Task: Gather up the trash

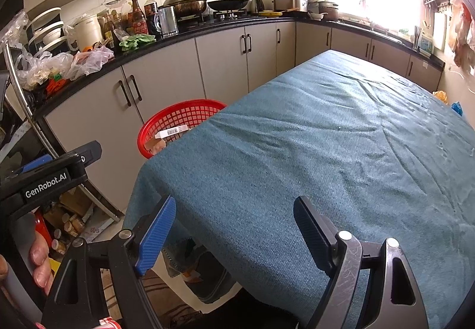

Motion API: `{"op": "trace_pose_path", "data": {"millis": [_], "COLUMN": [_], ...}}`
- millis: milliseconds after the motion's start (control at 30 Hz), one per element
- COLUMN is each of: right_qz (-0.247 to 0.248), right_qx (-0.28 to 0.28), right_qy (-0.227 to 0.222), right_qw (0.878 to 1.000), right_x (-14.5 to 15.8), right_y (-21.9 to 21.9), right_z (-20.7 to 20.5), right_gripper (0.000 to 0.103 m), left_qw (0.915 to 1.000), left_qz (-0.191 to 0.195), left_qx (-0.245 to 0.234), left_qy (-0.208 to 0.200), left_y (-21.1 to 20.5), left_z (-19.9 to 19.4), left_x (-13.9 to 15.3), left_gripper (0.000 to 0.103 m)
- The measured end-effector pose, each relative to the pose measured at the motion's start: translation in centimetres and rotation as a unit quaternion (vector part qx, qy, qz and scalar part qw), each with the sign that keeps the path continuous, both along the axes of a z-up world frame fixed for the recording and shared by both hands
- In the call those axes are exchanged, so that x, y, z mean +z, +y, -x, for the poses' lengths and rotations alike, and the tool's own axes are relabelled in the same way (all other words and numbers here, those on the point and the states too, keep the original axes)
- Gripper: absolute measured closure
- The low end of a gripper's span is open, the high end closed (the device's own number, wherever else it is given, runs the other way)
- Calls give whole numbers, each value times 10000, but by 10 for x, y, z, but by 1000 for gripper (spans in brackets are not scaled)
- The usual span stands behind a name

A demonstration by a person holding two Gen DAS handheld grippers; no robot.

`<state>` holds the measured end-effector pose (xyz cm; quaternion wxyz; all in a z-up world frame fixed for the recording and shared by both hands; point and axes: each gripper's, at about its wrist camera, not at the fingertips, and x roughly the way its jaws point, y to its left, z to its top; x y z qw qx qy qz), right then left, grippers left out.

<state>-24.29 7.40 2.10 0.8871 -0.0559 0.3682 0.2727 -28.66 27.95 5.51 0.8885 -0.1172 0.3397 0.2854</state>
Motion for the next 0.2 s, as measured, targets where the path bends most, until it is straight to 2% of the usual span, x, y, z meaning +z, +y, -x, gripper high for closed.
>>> {"op": "trace_pose_path", "data": {"millis": [200], "right_qz": [-64], "right_qx": [-66], "right_qy": [60], "right_qw": [9999], "right_x": [0], "right_y": [-7], "right_z": [-4], "right_gripper": [18], "left_qw": [9998], "left_qz": [-148], "left_qx": [90], "left_qy": [-61], "left_y": [2], "left_z": [-1], "left_x": [10], "left_gripper": [0]}}
